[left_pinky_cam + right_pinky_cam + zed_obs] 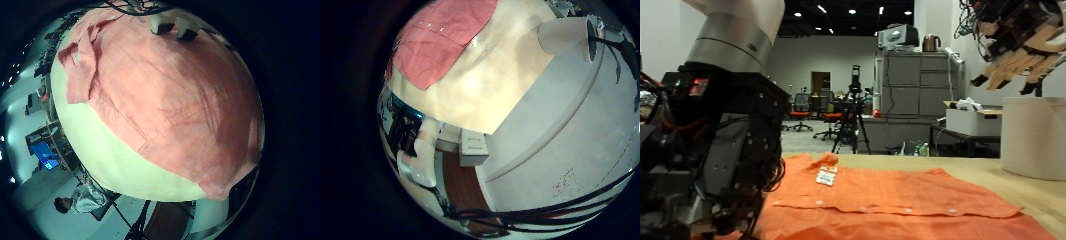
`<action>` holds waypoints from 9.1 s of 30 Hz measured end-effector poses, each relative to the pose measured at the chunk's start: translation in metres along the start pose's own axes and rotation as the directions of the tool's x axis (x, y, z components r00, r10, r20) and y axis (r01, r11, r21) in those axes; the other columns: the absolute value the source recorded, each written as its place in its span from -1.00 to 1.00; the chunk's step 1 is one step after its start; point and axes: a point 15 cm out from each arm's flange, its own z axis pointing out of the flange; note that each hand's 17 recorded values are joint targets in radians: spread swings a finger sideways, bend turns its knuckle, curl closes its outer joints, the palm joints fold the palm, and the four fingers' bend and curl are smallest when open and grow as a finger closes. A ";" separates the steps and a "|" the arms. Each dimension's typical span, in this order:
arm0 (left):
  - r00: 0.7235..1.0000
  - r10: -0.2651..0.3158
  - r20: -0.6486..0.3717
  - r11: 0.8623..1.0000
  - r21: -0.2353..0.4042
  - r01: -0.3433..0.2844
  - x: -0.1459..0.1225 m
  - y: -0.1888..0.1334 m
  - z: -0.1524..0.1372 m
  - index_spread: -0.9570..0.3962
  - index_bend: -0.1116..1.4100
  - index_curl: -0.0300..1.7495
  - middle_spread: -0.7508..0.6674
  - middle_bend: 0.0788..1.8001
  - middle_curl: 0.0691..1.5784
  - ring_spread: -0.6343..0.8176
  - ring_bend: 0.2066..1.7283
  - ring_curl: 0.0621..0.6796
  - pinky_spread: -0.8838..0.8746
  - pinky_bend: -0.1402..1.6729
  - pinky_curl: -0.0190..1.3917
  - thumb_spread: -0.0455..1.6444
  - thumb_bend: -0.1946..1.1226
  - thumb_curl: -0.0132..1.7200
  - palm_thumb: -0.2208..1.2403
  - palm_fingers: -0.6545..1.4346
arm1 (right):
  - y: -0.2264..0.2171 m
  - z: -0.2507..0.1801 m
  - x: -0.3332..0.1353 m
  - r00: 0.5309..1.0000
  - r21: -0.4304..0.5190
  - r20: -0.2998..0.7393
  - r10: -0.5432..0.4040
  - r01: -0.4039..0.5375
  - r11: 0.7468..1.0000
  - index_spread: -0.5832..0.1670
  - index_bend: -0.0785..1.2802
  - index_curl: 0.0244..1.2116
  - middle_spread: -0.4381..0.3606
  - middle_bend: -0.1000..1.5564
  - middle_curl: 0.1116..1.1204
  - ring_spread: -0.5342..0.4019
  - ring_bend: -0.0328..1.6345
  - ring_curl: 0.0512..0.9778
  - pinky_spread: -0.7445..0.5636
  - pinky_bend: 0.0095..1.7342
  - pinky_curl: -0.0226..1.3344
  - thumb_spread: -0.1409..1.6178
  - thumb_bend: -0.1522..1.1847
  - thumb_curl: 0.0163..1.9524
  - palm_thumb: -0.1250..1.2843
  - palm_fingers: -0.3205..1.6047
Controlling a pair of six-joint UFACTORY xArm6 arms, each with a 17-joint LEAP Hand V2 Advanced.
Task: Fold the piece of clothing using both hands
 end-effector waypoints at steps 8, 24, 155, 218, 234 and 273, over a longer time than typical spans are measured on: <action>0.993 -0.043 0.109 0.997 0.063 0.036 -0.014 -0.026 -0.017 0.27 -0.63 -0.66 -0.20 -0.30 -0.40 -0.44 -0.23 -0.04 -0.30 -0.25 -0.36 0.19 -0.72 -0.62 -0.26 0.39 | 0.001 -0.002 0.000 1.000 0.005 -0.002 0.001 -0.001 1.000 -0.31 -0.64 -0.54 0.16 -0.65 -0.60 0.52 -0.64 -0.54 0.55 -0.67 -0.50 0.55 -0.79 -0.74 0.05 -0.53; 0.990 -0.077 0.117 0.996 0.054 0.071 -0.029 -0.078 -0.077 -0.28 -0.33 -0.41 -0.63 -0.12 -0.08 -0.82 0.11 0.45 -0.77 0.16 -0.12 0.38 -0.72 -0.64 -0.01 0.66 | -0.004 0.009 -0.002 1.000 -0.013 0.004 -0.007 0.007 1.000 -0.29 -0.65 -0.55 0.11 -0.64 -0.59 0.43 -0.58 -0.52 0.51 -0.70 -0.50 0.55 -0.80 -0.74 0.06 -0.47; 0.945 0.265 0.194 0.960 -0.145 -0.240 -0.154 -0.215 -0.182 -0.63 -0.49 0.30 -0.79 -0.15 0.23 -0.84 0.08 0.58 -0.85 -0.14 0.00 0.39 -0.74 -0.67 0.09 0.48 | -0.288 -0.021 0.021 0.968 0.377 -0.055 0.243 -0.205 0.903 -0.39 0.43 0.71 -0.37 0.59 0.48 -0.30 0.71 0.31 -0.23 0.47 0.24 0.58 -0.80 -0.51 0.66 0.48; 0.980 0.007 -0.198 0.988 0.151 0.023 -0.086 -0.158 -0.153 0.35 -0.63 -0.61 0.42 -0.89 -0.75 0.54 -0.69 -0.39 0.60 -0.60 -0.48 0.16 -0.75 -0.64 -0.44 -0.40 | -0.222 0.013 0.026 0.993 0.178 -0.065 0.097 -0.084 0.980 -0.48 -0.64 -0.51 -0.01 -0.64 -0.55 0.51 -0.56 -0.64 0.61 -0.64 -0.52 0.40 -0.80 -0.73 -0.09 -0.60; 0.983 -0.017 -0.181 0.987 0.151 0.045 -0.091 -0.157 -0.143 0.36 -0.63 -0.61 0.41 -0.89 -0.75 0.53 -0.68 -0.40 0.60 -0.60 -0.50 0.18 -0.75 -0.63 -0.43 -0.39 | -0.262 0.090 0.020 0.996 0.124 -0.078 0.052 -0.042 0.991 -0.44 -0.65 -0.56 0.00 -0.64 -0.55 0.48 -0.58 -0.60 0.59 -0.67 -0.51 0.29 -0.81 -0.71 -0.02 -0.58; 0.984 -0.025 -0.174 0.985 0.165 0.055 -0.093 -0.150 -0.151 0.36 -0.63 -0.60 0.37 -0.89 -0.73 0.52 -0.65 -0.44 0.59 -0.60 -0.52 0.19 -0.75 -0.64 -0.40 -0.38 | -0.236 0.114 0.067 0.970 0.041 -0.235 0.055 -0.047 0.998 -0.46 0.21 -0.04 -0.45 0.22 0.04 -0.48 0.29 -0.02 -0.78 -0.04 -0.28 0.12 -0.79 -0.62 0.46 0.78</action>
